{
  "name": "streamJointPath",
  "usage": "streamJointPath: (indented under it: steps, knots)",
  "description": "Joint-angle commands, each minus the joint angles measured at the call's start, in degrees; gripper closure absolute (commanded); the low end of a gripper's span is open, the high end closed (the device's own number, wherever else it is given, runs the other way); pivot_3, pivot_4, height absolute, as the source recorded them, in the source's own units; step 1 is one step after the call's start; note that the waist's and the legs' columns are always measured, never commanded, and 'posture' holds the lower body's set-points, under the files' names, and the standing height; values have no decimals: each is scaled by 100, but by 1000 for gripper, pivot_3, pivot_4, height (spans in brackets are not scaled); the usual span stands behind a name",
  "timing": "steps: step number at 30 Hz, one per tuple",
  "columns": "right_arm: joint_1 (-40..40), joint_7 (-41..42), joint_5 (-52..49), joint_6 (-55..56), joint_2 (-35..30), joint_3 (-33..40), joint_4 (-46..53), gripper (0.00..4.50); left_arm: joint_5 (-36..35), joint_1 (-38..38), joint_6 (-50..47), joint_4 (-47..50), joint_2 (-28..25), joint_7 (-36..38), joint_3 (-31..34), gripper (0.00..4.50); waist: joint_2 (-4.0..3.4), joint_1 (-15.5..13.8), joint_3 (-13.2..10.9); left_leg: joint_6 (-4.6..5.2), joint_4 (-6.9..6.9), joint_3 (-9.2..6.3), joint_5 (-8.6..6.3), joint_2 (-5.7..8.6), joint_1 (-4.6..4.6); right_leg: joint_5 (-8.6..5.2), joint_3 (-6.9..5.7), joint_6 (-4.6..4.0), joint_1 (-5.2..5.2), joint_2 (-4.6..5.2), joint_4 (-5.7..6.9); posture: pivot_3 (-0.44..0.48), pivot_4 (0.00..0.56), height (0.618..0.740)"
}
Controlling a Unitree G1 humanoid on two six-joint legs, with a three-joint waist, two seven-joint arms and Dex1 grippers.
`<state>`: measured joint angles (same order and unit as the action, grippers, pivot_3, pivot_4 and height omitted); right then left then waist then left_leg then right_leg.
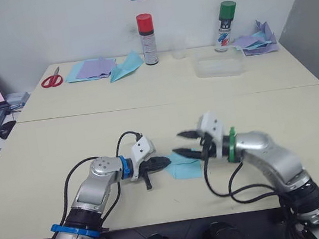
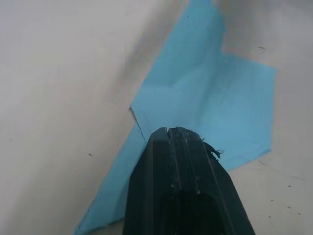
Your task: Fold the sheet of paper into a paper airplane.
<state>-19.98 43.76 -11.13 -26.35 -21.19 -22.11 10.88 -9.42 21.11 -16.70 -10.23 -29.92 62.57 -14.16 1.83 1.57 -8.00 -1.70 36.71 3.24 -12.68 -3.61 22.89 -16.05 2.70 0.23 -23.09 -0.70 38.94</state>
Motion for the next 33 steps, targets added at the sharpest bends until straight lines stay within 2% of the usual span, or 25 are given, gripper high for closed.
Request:
streamJointPath:
  steps: [1,4,8,11,16,23,33]
  knots:
    - [-94,-141,392,406,235,-282,-548,3500,356,-227,-310,-516,-9,-114,-345,4500,0,-2,-1,0,1,0,0,2,2,0,0,0,-1,1,0,0,150,740]
    - [-182,-297,629,482,414,-330,-980,4482,353,-263,-334,-459,-46,-103,-338,4500,2,-2,0,0,3,4,0,2,2,1,0,1,-1,1,0,0,150,740]
    - [-91,-386,989,511,391,-470,-1147,4482,343,-356,-342,-393,-131,-102,-314,4500,1,5,7,0,2,-1,0,-5,-5,2,1,-1,0,13,2,0,150,740]
    - [114,-433,856,296,480,-341,-1033,4482,336,-398,-338,-367,-162,-114,-315,4500,1,5,11,0,-3,-15,0,-8,-9,4,1,-6,0,17,3,0,150,740]
    - [272,-697,849,-397,435,-72,-894,4482,332,-407,-363,-355,-157,-114,-333,4500,-16,6,29,-1,-9,-15,0,-6,-11,0,2,-13,0,20,3,0,150,740]
    - [638,-744,659,-1545,-18,259,-305,4482,362,-393,-370,-405,-193,-91,-388,4500,-17,-2,52,-2,-16,-9,-1,1,-8,-5,2,-18,1,33,-7,0,150,740]
    - [1102,-1057,-73,-3002,-226,1235,549,4482,387,-402,-359,-499,-246,-83,-428,4500,-8,-12,103,-2,-62,-5,-1,3,-8,-5,-3,-19,2,40,-53,0,150,740]
